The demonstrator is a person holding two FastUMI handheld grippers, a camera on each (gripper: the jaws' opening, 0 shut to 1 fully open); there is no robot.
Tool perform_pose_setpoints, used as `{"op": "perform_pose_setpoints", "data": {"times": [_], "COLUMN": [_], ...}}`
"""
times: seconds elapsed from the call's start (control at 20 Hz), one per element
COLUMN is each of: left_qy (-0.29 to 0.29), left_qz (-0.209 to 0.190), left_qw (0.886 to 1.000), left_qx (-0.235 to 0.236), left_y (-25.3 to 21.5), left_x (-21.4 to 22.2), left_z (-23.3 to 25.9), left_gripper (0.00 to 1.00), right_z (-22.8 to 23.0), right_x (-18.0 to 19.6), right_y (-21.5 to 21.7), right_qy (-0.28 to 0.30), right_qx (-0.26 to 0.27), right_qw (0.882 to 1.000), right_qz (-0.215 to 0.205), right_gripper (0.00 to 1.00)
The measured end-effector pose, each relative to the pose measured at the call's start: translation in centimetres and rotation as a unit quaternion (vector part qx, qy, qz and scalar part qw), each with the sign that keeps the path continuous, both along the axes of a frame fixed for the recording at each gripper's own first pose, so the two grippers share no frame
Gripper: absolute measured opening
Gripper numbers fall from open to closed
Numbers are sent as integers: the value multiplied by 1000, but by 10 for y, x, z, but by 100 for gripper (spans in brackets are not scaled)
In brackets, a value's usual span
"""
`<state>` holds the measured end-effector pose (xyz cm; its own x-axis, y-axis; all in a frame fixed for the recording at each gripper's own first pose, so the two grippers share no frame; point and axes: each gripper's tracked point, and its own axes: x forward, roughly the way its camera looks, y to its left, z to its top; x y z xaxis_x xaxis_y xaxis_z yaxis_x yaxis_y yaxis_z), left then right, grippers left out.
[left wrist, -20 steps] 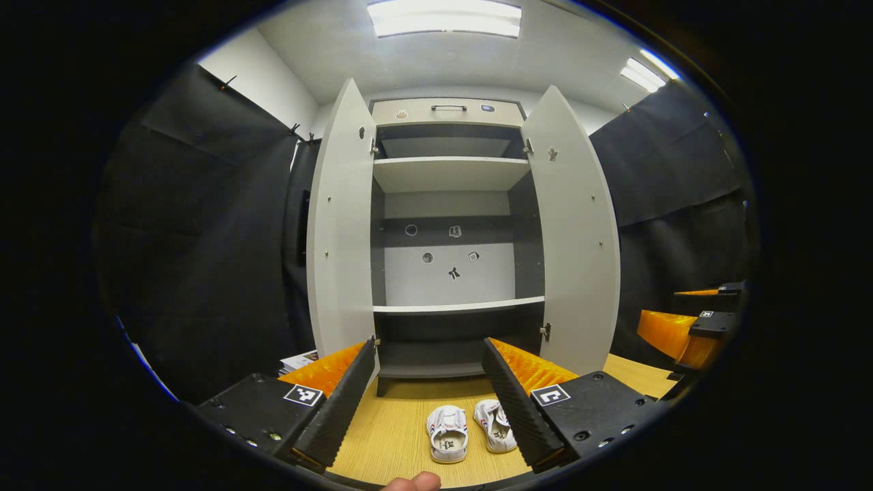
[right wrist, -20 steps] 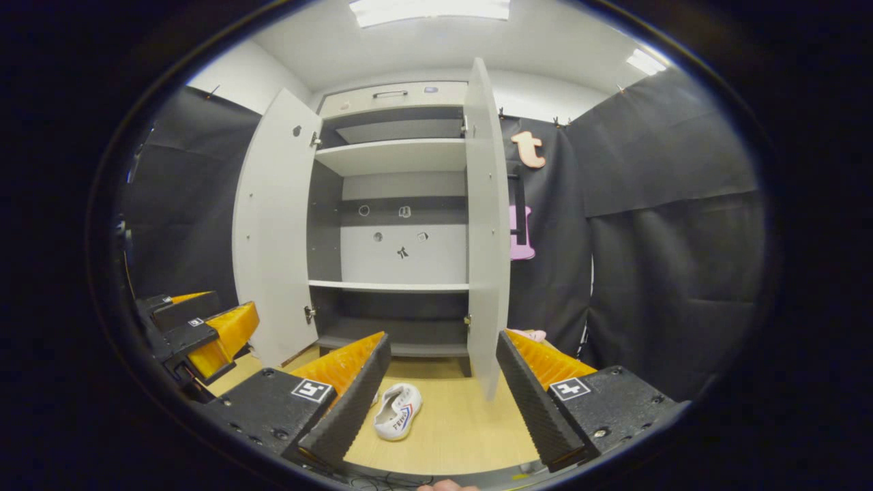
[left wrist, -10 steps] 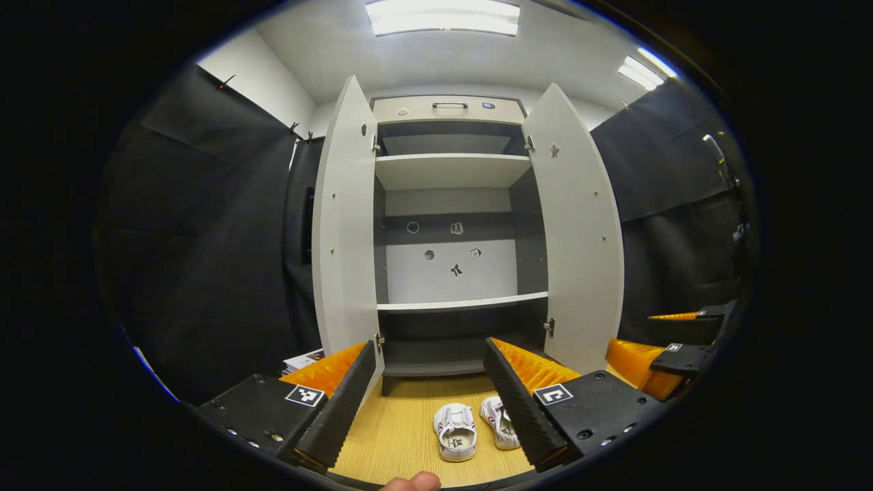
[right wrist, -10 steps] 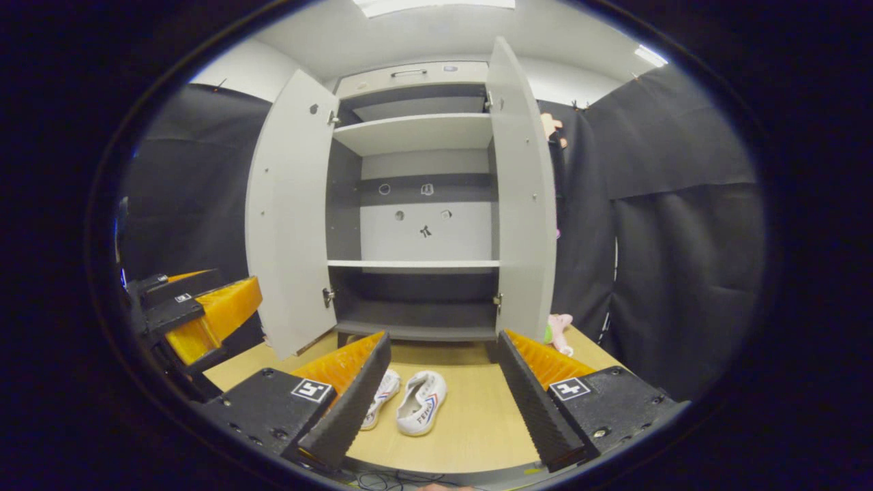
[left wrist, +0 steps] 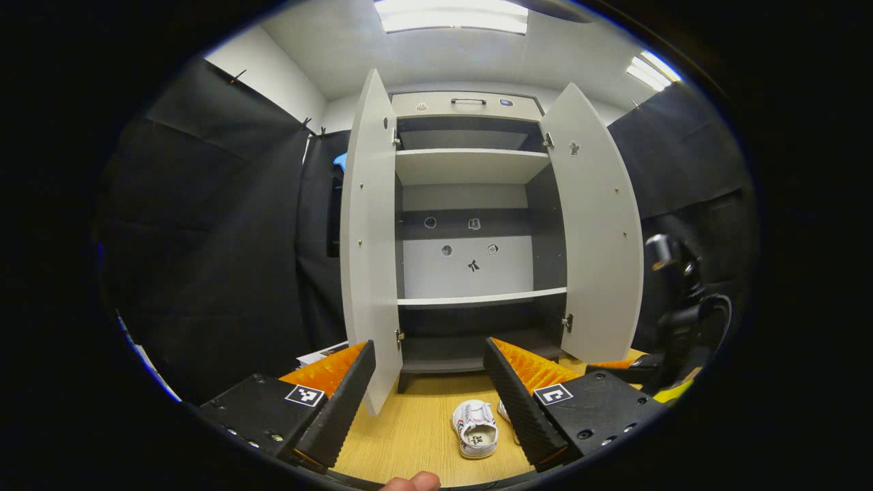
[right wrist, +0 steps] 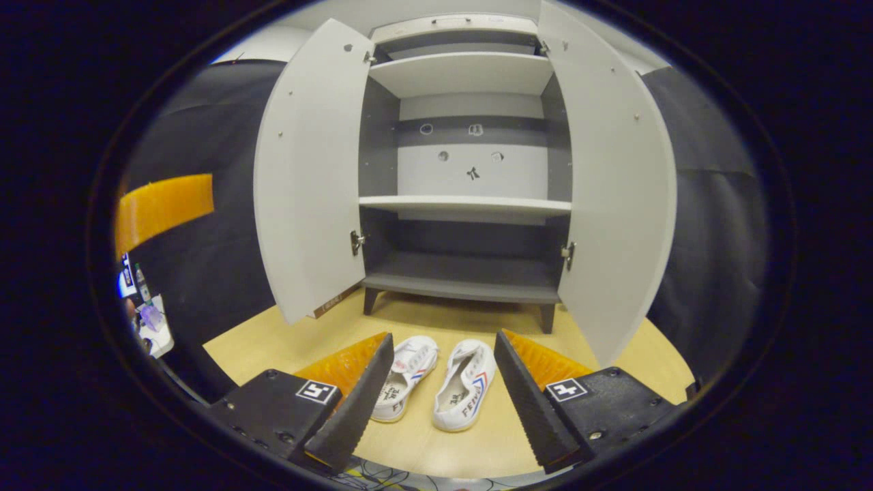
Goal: Grab one shoe with the right hand and put it into the shoe cabinet, grab the other shoe with the left hand and put it into the shoe cabinet; then close the right door with the right hand and the left door with the left hand.
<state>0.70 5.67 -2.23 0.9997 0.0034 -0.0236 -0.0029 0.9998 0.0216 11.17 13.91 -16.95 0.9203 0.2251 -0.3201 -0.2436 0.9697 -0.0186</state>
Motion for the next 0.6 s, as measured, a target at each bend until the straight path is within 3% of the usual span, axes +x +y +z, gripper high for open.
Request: {"op": "perform_pose_setpoints", "data": {"times": [0.15,0.2,0.35,0.5,0.55,0.6], "left_qy": [6,9,13,20,21,21], "left_qz": [6,9,14,8,8,8], "left_qw": [1000,1000,1000,1000,1000,1000], "left_qx": [-1,-2,-5,-10,-9,-7], "left_y": [12,17,27,30,32,32], "left_x": [2,5,8,11,12,13], "left_z": [-6,-9,-11,-17,-19,-19], "left_gripper": [95,95,95,96,96,96], "right_z": [-47,-61,-93,-119,-127,-133], "right_x": [21,27,44,64,69,73], "right_y": [11,10,11,-4,-5,-6], "right_qy": [54,71,106,123,132,141], "right_qx": [6,5,20,2,2,5], "right_qw": [999,997,994,992,991,990], "right_qz": [1,-4,-9,-24,-28,-32], "right_gripper": [87,79,76,56,62,58]}}
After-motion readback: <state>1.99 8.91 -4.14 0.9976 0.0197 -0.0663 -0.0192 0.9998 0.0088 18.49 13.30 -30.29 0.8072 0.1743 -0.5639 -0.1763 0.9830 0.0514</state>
